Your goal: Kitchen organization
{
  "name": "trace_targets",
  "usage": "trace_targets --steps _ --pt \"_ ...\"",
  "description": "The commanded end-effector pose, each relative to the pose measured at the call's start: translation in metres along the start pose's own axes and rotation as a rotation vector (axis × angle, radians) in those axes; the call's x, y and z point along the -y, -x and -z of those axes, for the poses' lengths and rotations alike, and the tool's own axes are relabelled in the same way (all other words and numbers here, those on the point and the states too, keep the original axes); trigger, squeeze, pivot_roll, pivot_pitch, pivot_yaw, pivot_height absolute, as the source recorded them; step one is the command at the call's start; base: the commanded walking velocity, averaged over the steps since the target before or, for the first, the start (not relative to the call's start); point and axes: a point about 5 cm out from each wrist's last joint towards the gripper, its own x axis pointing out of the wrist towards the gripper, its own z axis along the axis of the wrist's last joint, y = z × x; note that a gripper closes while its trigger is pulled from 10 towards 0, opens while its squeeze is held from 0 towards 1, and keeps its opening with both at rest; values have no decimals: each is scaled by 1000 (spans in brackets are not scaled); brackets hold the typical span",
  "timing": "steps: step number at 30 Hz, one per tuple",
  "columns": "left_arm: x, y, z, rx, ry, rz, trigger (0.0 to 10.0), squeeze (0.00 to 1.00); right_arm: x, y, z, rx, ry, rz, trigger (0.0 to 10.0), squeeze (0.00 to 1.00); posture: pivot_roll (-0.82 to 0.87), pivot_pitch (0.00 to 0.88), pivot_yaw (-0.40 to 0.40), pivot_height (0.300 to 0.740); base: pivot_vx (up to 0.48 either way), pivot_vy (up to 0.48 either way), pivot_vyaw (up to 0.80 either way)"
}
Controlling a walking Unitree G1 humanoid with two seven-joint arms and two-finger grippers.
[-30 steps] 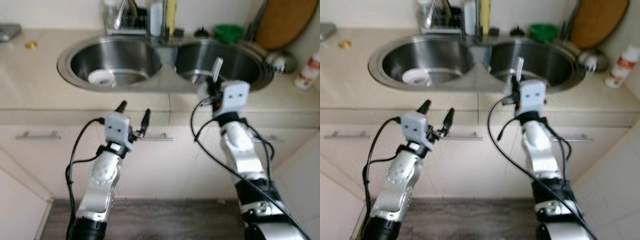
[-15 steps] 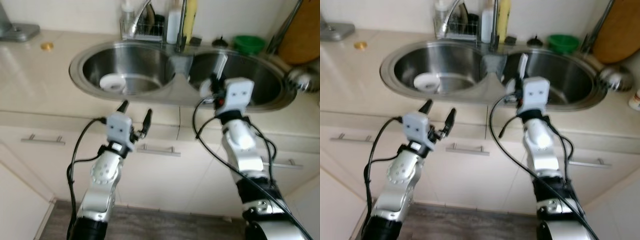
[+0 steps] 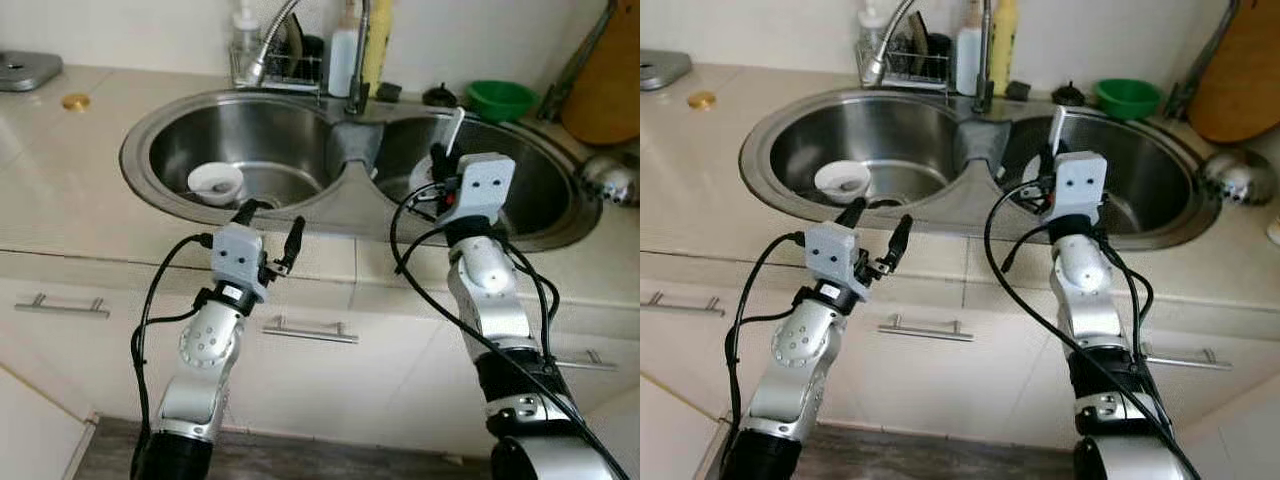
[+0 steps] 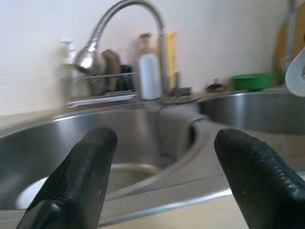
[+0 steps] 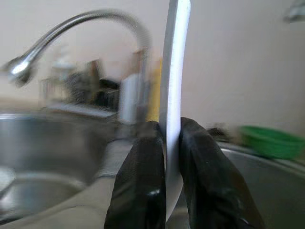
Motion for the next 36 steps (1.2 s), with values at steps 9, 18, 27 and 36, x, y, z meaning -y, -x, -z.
trace_targets --steps 9,18,27,36 --pt "5 -3 -6 35 20 11 10000 0 19 -1 23 -178 39 102 10000 0 16 0 -70 740 84 0 0" --pt "5 -3 -6 38 20 12 10000 0 46 1 48 -397 -27 239 10000 0 14 0 -70 740 0 0 0" --pt "5 -4 -6 40 22 19 10000 0 52 4 52 -402 -82 254 10000 1000 13 0 -68 740 0 0 0" --pt "7 -5 -4 25 30 24 10000 0 48 3 50 -387 -102 238 10000 1000 14 0 -65 740 0 0 0"
